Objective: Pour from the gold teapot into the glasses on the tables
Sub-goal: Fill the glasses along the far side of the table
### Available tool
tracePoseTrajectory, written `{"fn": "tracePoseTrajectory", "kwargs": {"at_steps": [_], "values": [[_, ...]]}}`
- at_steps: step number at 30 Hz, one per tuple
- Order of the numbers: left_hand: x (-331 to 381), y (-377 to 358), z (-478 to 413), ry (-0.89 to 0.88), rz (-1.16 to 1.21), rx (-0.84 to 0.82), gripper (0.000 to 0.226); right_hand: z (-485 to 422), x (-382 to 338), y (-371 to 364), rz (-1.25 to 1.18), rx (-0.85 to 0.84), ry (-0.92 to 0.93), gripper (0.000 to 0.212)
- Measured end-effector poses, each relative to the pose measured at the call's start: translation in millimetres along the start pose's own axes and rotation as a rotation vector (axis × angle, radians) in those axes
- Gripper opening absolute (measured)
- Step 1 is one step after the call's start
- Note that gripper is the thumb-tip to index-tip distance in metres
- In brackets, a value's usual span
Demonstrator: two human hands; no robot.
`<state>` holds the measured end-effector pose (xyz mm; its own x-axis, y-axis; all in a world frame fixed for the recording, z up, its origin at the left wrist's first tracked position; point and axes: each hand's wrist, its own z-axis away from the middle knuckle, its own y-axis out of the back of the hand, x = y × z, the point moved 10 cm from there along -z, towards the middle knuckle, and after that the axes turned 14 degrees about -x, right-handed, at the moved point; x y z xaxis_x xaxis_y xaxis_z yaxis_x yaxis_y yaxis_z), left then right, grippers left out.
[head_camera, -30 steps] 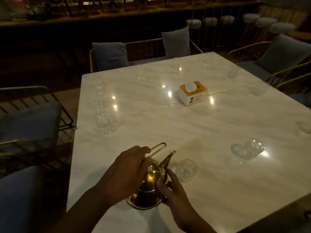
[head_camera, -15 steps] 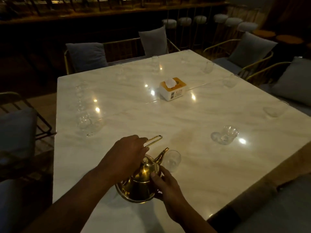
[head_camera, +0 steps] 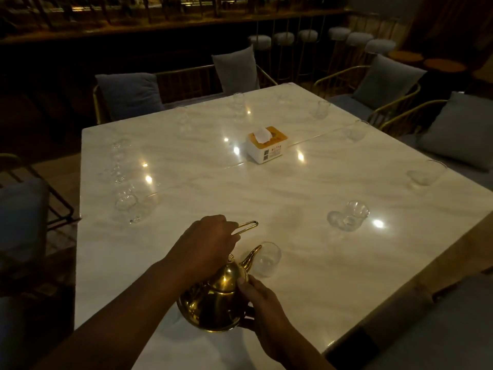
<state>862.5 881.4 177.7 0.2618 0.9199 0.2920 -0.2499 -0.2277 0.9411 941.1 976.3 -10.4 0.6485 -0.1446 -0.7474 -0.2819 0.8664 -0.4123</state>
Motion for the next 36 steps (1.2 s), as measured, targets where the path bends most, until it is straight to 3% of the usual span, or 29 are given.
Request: {"fn": "tracePoseTrajectory", "kwargs": {"at_steps": [36], "values": [[-3, -15, -7, 0.038, 0.022, -0.067, 0.033, -5, 14, 2, -0.018, -0.036, -0.041, 0.048]]}}
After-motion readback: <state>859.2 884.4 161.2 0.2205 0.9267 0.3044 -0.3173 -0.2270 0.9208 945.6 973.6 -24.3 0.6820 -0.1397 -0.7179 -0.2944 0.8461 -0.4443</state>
